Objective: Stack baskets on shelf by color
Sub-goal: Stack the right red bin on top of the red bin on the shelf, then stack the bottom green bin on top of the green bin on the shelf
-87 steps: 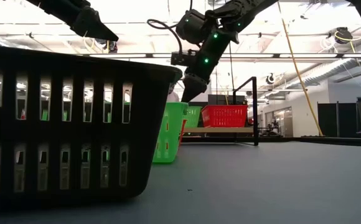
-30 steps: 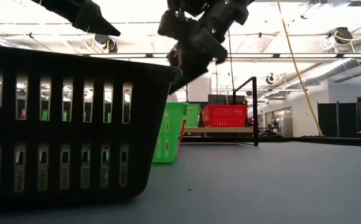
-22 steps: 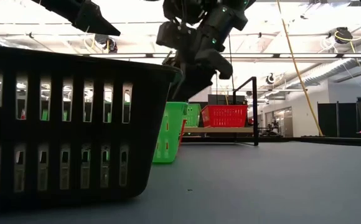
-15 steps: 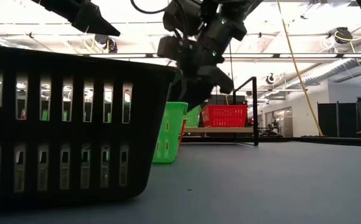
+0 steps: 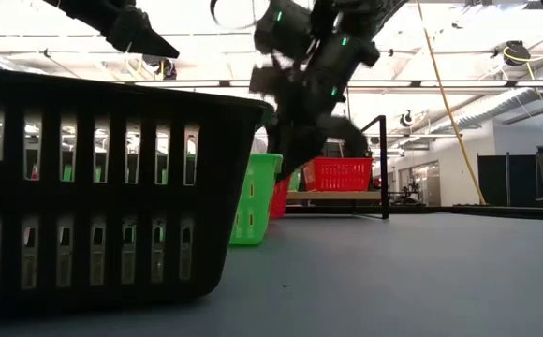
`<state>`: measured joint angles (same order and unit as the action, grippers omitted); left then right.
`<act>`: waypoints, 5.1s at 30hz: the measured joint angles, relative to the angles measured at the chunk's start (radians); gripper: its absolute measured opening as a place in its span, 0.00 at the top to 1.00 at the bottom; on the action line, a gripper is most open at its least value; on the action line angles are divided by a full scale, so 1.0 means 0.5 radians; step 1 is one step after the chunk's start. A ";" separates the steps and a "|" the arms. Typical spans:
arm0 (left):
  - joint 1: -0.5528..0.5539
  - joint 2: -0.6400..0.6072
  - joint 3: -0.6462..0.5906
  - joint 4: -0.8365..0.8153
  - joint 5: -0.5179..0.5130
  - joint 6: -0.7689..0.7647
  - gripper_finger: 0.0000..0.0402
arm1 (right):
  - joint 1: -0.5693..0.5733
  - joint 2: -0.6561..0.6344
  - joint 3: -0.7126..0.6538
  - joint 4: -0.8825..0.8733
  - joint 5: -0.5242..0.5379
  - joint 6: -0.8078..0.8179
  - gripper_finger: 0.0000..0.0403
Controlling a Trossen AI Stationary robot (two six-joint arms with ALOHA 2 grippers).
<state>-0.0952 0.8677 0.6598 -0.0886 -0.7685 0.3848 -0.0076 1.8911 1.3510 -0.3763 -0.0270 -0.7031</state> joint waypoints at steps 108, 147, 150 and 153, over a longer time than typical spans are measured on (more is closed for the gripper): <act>0.086 0.002 0.000 -0.044 0.019 -0.026 0.58 | -0.455 -0.378 0.002 -0.519 0.569 0.649 0.75; 0.094 0.003 0.000 -0.339 0.027 -0.350 0.58 | -0.134 -0.474 -0.584 1.108 0.115 1.104 0.75; 0.113 0.020 0.000 -0.330 0.082 -0.445 0.58 | -0.058 -0.473 -0.587 1.172 -0.262 1.181 0.75; 0.118 0.018 0.000 -0.320 0.137 -0.582 0.58 | 0.027 -0.474 -0.588 1.216 -0.540 1.169 0.75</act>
<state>-0.0362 0.8768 0.6596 -0.2485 -0.7001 0.0937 0.0060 1.6543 1.0571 0.2316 -0.2969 -0.1188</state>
